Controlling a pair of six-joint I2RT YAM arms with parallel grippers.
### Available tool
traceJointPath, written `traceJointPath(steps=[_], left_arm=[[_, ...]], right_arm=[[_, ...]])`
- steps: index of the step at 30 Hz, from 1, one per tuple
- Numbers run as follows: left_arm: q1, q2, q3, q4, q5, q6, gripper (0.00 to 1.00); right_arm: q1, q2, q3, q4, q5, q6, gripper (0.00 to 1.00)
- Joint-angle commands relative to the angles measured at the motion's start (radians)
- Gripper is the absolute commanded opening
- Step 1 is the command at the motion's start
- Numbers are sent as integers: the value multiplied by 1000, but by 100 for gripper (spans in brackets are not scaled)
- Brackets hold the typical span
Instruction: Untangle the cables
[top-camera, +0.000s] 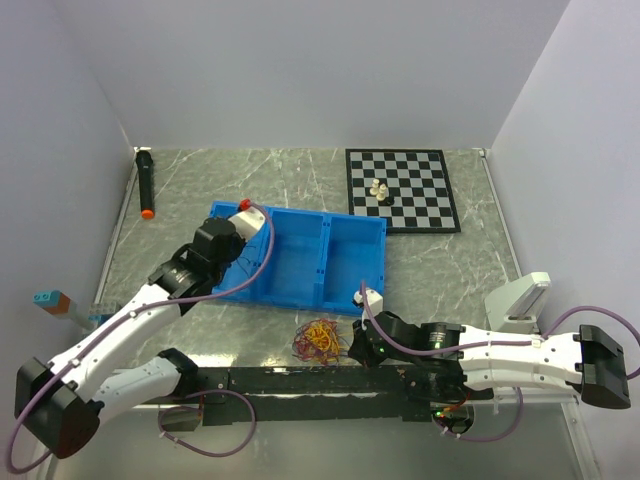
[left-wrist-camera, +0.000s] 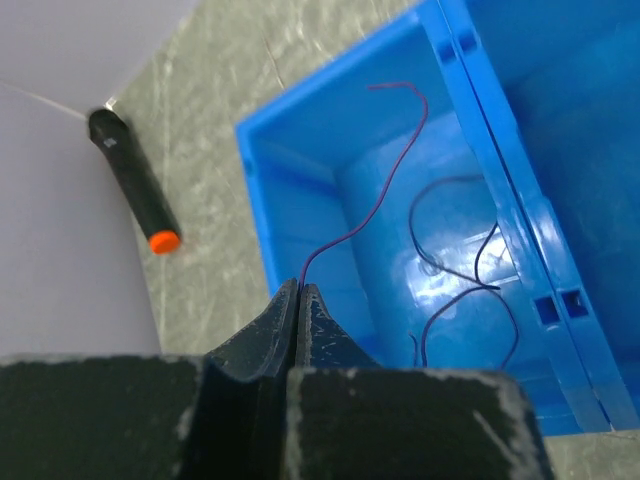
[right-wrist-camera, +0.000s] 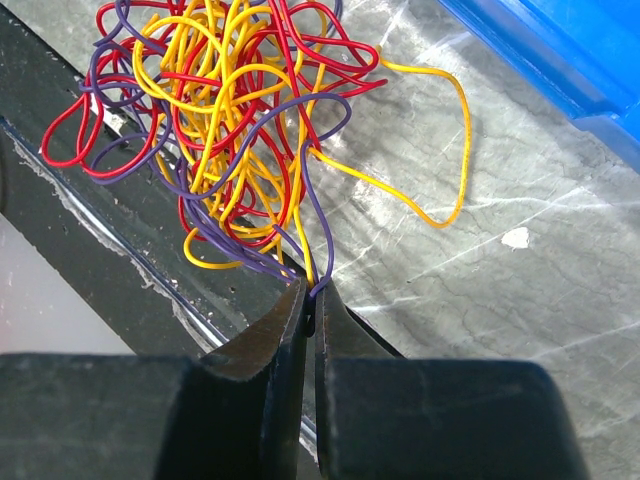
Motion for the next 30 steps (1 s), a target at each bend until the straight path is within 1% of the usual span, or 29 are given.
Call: traceJointPath(steps=[1, 6, 9, 10, 11, 12, 13, 14, 15, 17, 19, 20, 21, 22, 25, 26, 27, 29, 30], left_arm=[[5, 43, -32, 8, -28, -49, 1], [5, 91, -56, 78, -41, -30, 1], [5, 140, -6, 77, -51, -44, 1], [8, 152, 14, 72, -45, -47, 4], [9, 161, 33, 65, -34, -44, 17], [12, 161, 53, 52, -19, -44, 32], [15, 158, 69, 38, 10, -39, 52], [15, 152, 89, 16, 43, -32, 68], [15, 149, 109, -3, 66, -32, 78], [19, 129, 146, -60, 116, -36, 90], [17, 93, 180, -101, 178, -35, 99], [17, 71, 194, -118, 211, -26, 99], [17, 42, 201, -130, 260, -7, 97], [17, 16, 209, -155, 334, 16, 97], [15, -78, 197, -244, 610, 111, 97], [11, -117, 177, -265, 720, 128, 97], [2, -135, 163, -281, 797, 137, 97], [-35, -145, 127, -276, 880, 129, 99], [-70, -142, 108, -262, 891, 108, 99]], right_arm=[[10, 2, 13, 2, 16, 10, 8], [10, -1, 13, 0, 14, 13, 8], [12, -2, 15, 2, 10, 4, 8], [12, -1, 18, -3, 8, 1, 8], [13, 2, 22, -7, 8, -4, 8], [16, 2, 27, -9, 8, -10, 8], [19, 5, 32, -12, 8, -15, 8], [19, 4, 36, -15, 8, -21, 8], [22, 4, 41, -15, 11, -26, 8], [24, 1, 53, -20, 13, -33, 8], [25, -1, 65, -24, 14, -44, 8], [27, -1, 68, -27, 17, -44, 8], [29, -4, 68, -29, 16, -46, 8], [29, -9, 67, -27, 16, -44, 8], [30, -13, 59, -27, 17, -39, 8], [30, -13, 58, -26, 20, -39, 8], [33, -13, 56, -26, 22, -36, 8], [32, -13, 50, -21, 24, -29, 8], [32, -13, 47, -20, 27, -24, 8]])
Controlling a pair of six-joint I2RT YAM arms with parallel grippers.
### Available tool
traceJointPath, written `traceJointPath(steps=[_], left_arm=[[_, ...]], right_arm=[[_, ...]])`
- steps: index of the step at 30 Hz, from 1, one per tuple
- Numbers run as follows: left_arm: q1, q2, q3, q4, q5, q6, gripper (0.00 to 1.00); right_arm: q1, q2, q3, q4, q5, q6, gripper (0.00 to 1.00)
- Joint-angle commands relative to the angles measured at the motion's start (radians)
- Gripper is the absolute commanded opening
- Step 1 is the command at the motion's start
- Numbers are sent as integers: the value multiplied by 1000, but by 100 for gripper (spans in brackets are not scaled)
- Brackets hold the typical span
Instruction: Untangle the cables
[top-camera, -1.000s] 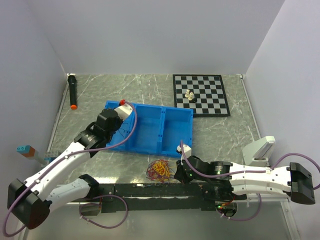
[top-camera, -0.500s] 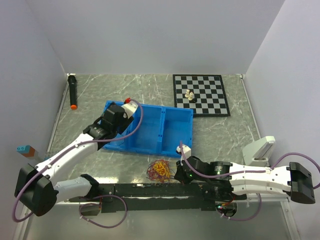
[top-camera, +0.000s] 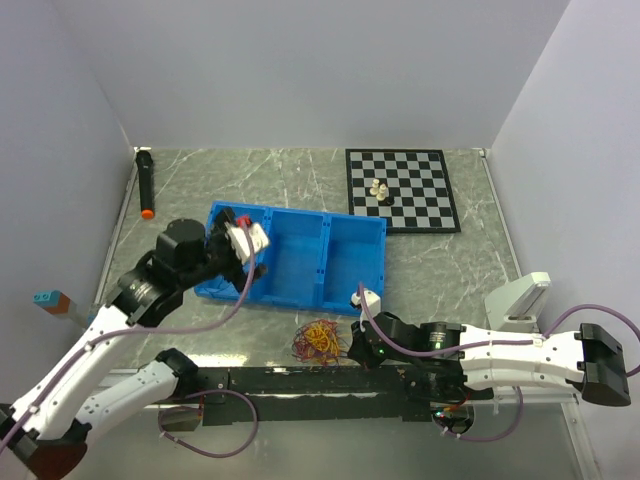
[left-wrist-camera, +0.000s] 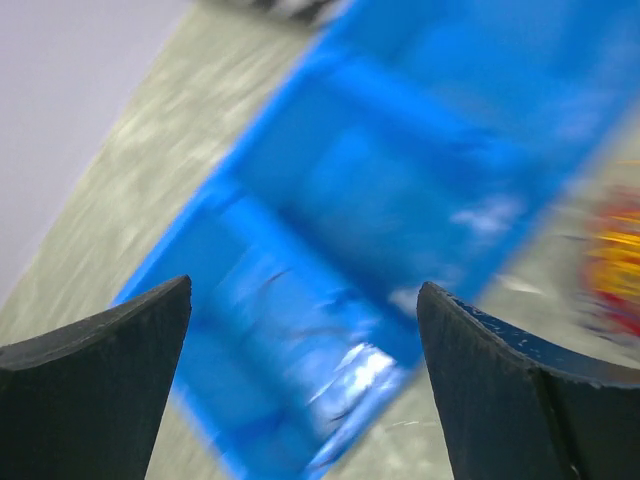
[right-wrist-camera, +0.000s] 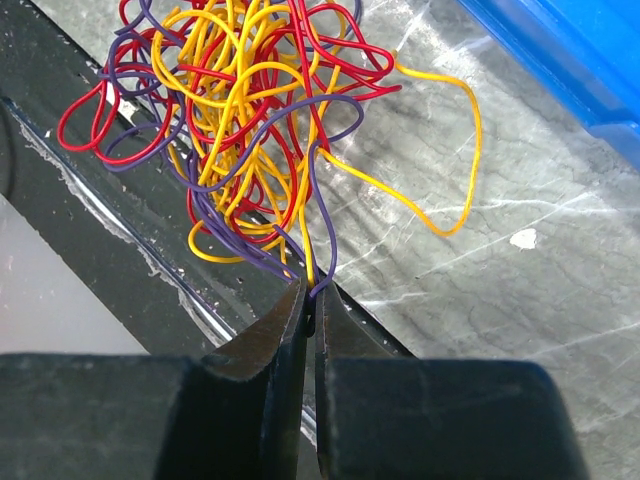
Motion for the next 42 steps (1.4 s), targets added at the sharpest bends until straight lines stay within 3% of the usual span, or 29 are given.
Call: traceJointPath(steps=[1, 3, 9, 14, 21, 30, 35, 42], left_arm=[[-106, 3, -68, -38, 290, 6, 99], [-217, 30, -110, -10, 287, -35, 98], [-323, 122, -211, 129, 339, -141, 93], [-337, 136, -292, 257, 306, -298, 93], [-339, 185, -344, 405, 253, -384, 86], [-337, 225, -366, 466, 314, -379, 74], [-337, 234, -360, 449, 376, -344, 77], [-339, 262, -346, 438, 460, -301, 81]], right_arm=[[9, -13, 19, 7, 24, 11, 8], [9, -20, 18, 4, 24, 18, 8], [14, -36, 42, -45, 59, -3, 8], [17, -47, 41, -68, 65, 12, 8], [43, 12, 57, -53, -4, -26, 2], [180, 131, 181, -47, 80, -184, 3], [184, 119, 191, 22, 83, -299, 4], [194, 108, 180, 27, 97, -273, 4]])
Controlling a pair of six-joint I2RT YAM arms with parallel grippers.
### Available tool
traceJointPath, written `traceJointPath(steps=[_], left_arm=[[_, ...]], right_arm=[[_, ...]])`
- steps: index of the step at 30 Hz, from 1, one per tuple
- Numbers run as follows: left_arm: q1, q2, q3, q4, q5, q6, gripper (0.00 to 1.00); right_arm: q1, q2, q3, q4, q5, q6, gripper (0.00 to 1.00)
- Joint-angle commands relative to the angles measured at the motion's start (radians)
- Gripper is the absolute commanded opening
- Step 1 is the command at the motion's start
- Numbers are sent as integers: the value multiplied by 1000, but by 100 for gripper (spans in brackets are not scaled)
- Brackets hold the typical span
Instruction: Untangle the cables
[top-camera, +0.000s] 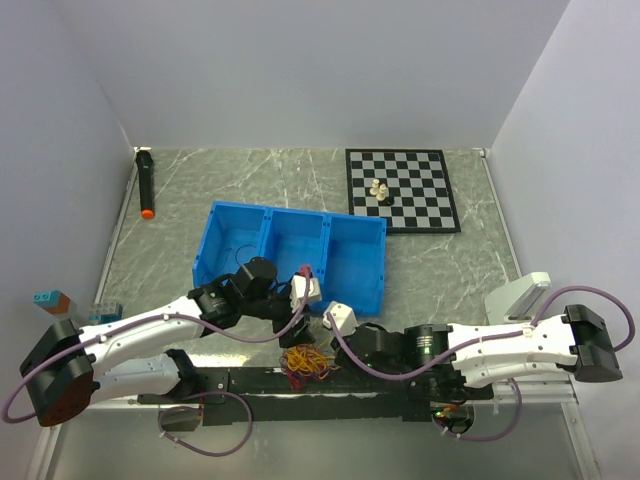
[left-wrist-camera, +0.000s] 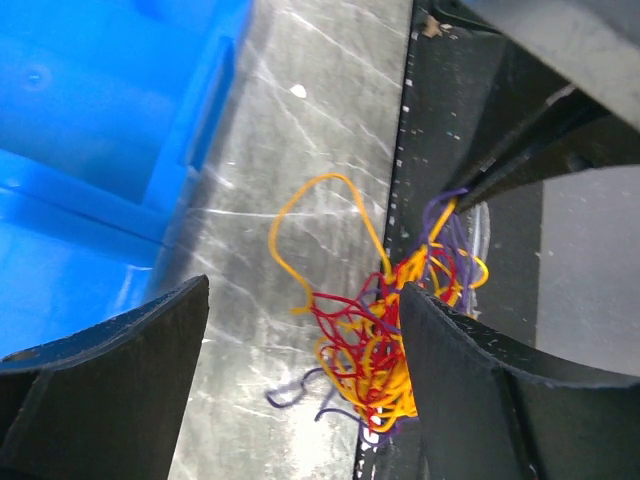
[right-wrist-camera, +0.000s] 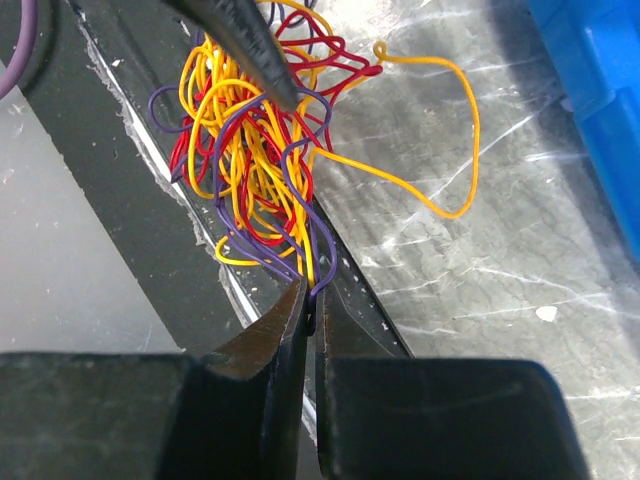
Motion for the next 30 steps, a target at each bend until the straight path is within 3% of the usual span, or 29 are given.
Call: traceJointPath(steps=[1, 7, 11, 15, 19, 25, 30], left_arm=[[-4, 11, 18, 14, 99, 51, 80], [-2, -20, 38, -130, 91, 137, 82], [-2, -25, 20, -120, 90, 128, 79], [-2, -26, 12, -68, 48, 125, 58], [-4, -13, 20, -38, 62, 117, 48], [-16, 3, 32, -115, 149, 173, 46], [-24, -12, 17, -175, 110, 224, 47]], right_arm=[[13, -25, 20, 34, 39, -16, 4], [15, -17, 19, 23, 48, -5, 3], [13, -9, 26, 23, 55, -11, 3], [13, 0, 36, 8, 65, 0, 2], [13, -6, 34, 12, 71, 1, 1], [13, 3, 49, 17, 91, -5, 0], [13, -5, 46, 24, 93, 6, 0]])
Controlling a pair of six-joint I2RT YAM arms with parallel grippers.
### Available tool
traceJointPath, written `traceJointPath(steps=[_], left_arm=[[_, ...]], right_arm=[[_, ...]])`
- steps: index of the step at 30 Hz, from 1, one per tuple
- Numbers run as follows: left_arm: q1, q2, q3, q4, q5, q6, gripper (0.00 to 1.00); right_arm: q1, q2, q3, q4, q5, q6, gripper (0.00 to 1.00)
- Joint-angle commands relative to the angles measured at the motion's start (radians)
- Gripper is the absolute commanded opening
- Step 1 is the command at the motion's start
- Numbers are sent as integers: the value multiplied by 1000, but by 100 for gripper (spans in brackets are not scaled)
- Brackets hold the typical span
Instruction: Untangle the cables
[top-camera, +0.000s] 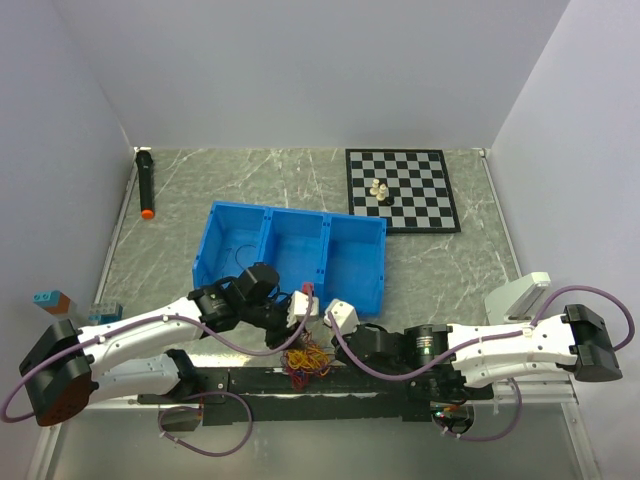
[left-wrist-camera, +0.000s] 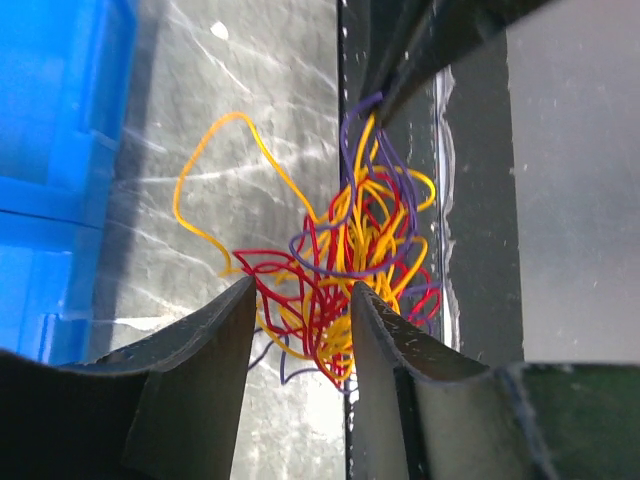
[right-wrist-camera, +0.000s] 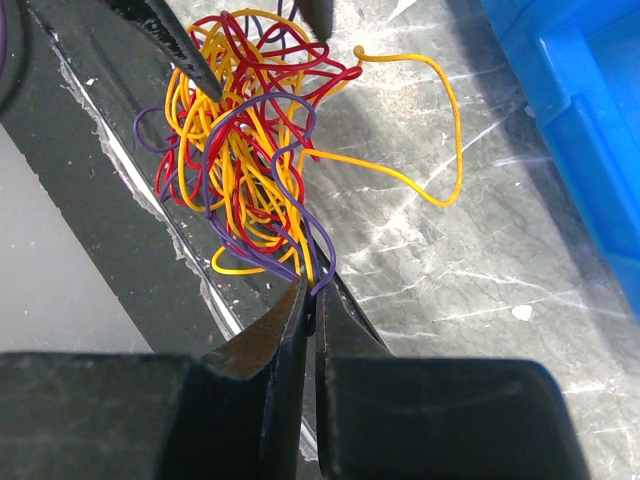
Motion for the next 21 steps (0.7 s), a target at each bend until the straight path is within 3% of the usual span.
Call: traceJointPath(steps=[1, 3, 7, 10, 16, 21], left_arm=[[-8, -11, 16, -42, 2, 59, 46], [-9, -7, 21, -49, -11, 71, 43], [-11, -7, 10, 7, -98, 80, 24], [-9, -4, 5, 38, -132, 94, 18], [-11, -4, 4, 44, -114, 104, 1], [-4, -22, 82, -38, -187, 143, 1]], right_arm=[[8, -5, 42, 24, 29, 6, 0], [8, -11, 42, 26, 29, 7, 0], [8, -11, 42, 27, 29, 9, 0], [10, -11, 42, 29, 29, 7, 0], [8, -11, 41, 31, 32, 6, 0], [8, -2, 33, 21, 38, 29, 0]])
